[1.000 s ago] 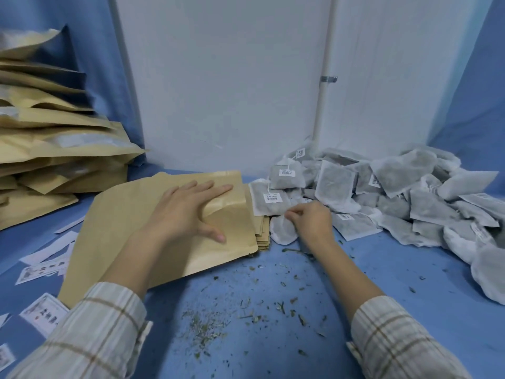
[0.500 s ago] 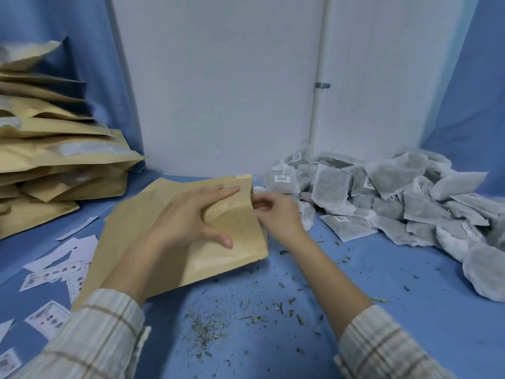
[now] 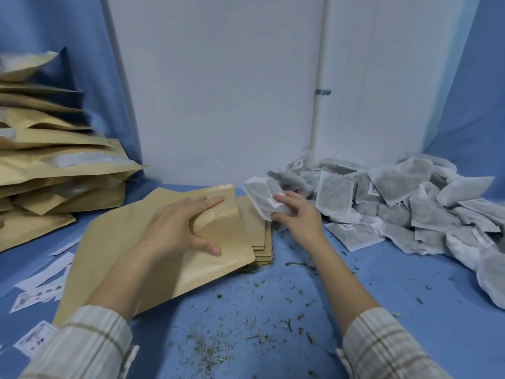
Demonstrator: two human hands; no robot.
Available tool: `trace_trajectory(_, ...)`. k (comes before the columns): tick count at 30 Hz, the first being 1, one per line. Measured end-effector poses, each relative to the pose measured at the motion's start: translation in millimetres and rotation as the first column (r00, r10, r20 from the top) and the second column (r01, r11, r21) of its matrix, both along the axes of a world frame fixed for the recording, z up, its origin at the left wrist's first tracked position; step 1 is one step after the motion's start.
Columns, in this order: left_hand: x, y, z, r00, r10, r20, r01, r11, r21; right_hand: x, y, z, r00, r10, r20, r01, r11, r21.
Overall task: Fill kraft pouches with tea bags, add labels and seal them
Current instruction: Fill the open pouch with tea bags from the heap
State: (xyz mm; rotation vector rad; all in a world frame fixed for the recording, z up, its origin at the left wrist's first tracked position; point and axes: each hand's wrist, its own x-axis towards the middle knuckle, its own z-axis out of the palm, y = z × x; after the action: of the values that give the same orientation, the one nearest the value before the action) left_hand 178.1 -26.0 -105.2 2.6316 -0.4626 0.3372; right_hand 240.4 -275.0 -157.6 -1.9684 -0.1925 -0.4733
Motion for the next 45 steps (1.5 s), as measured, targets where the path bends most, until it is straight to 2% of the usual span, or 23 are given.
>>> trace_trajectory(3, 2, 0, -2, 1.0, -0.004, 0.004, 0.004, 0.999, -0.034, -13, -9, 12, 0.945, 0.326, -0.039, -0.328, 0.943, -0.059)
trace_trajectory(5, 2, 2, -2, 1.0, -0.014, 0.017, 0.015, 0.997, -0.079, -16, -1, 22, 0.884, 0.451, -0.119, -0.463, 0.88, -0.107)
trace_trajectory(9, 1, 11, 3, 1.0, -0.016, -0.001, 0.015, 0.987, -0.159, -16, 13, 36, 0.883, 0.441, -0.158, -0.465, 0.785, -0.408)
trace_trajectory(10, 0, 13, 4, 1.0, -0.027, -0.016, 0.024, 0.985, -0.17, -17, 17, 37, 0.875, 0.456, -0.164, -0.48, 0.769, -0.423)
trace_trajectory(13, -2, 7, 7, 0.991, -0.125, -0.042, 0.117, 0.981, -0.151, -23, 41, 38, 0.841, 0.529, -0.113, -0.538, 0.798, -0.271)
trace_trajectory(17, 0, -7, 6, 0.994, -0.109, -0.025, 0.106, 0.988, -0.112, -12, 52, 32, 0.943, 0.332, 0.0, -0.313, 0.891, -0.329)
trace_trajectory(19, 2, -7, 4, 0.998, -0.069, -0.013, 0.068, 0.993, -0.092, 4, 29, 21, 0.999, 0.022, 0.029, -0.012, 0.953, -0.301)
trace_trajectory(21, 5, -7, 0, 0.999, -0.045, -0.002, 0.045, 0.996, -0.079, 16, 5, 8, 0.95, -0.31, -0.043, 0.26, 0.857, -0.444)
trace_trajectory(22, 6, -8, -2, 0.999, -0.041, -0.004, 0.04, 0.996, -0.074, 20, -2, 1, 0.928, -0.355, -0.108, 0.265, 0.839, -0.475)
trace_trajectory(24, 9, -12, -5, 1.0, -0.031, 0.0, 0.031, 0.997, -0.067, 25, -7, -7, 0.94, -0.293, -0.177, 0.212, 0.905, -0.369)
trace_trajectory(28, 10, -17, -5, 1.0, -0.01, 0.021, 0.011, 0.999, -0.042, 5, -25, -11, 0.938, -0.347, 0.009, 0.346, 0.932, -0.104)
trace_trajectory(29, 9, -19, -4, 1.0, -0.011, 0.026, 0.012, 0.999, -0.038, -1, -33, -8, 0.96, -0.279, 0.009, 0.279, 0.959, -0.048)
trace_trajectory(31, 8, -25, -2, 0.999, -0.024, 0.031, 0.026, 0.998, -0.054, -16, -43, 4, 0.999, 0.036, -0.012, -0.036, 0.999, 0.002)
trace_trajectory(33, 5, -35, 0, 0.997, -0.072, 0.041, 0.074, 0.995, -0.073, -25, -39, 19, 0.95, 0.306, -0.067, -0.313, 0.933, -0.177)
trace_trajectory(34, 4, -42, -1, 0.992, -0.114, 0.049, 0.117, 0.991, -0.071, -25, -30, 25, 0.917, 0.377, -0.133, -0.4, 0.876, -0.271)
trace_trajectory(36, 1, -58, -2, 0.976, -0.211, 0.06, 0.214, 0.975, -0.051, -14, -7, 26, 0.884, 0.368, -0.289, -0.454, 0.825, -0.337)
trace_trajectory(38, 0, -69, -1, 0.967, -0.251, 0.053, 0.253, 0.966, -0.045, -4, 9, 29, 0.847, 0.294, -0.444, -0.414, 0.887, -0.203)
trace_trajectory(39, 2, -71, 0, 0.97, -0.239, 0.049, 0.241, 0.969, -0.048, 0, 7, 27, 0.855, 0.25, -0.454, -0.349, 0.925, -0.148)
trace_trajectory(40, 4, -70, 1, 0.976, -0.213, 0.05, 0.215, 0.975, -0.049, 3, 3, 26, 0.899, 0.205, -0.386, -0.266, 0.957, -0.112)
trace_trajectory(42, 9, -67, 2, 0.988, -0.144, 0.056, 0.147, 0.988, -0.044, 8, -21, 18, 0.994, 0.026, -0.109, -0.028, 0.999, -0.017)
trace_trajectory(43, 11, -66, 3, 0.992, -0.118, 0.052, 0.12, 0.992, -0.033, 14, -36, 11, 0.987, -0.151, -0.049, 0.149, 0.988, -0.051)
trace_trajectory(44, 13, -66, 3, 0.994, -0.104, 0.044, 0.105, 0.994, -0.02, 20, -50, 5, 0.941, -0.338, -0.034, 0.325, 0.925, -0.199)
trace_trajectory(45, 15, -67, 2, 0.994, -0.098, 0.039, 0.098, 0.995, -0.009, 28, -62, -3, 0.886, -0.459, -0.066, 0.393, 0.819, -0.418)
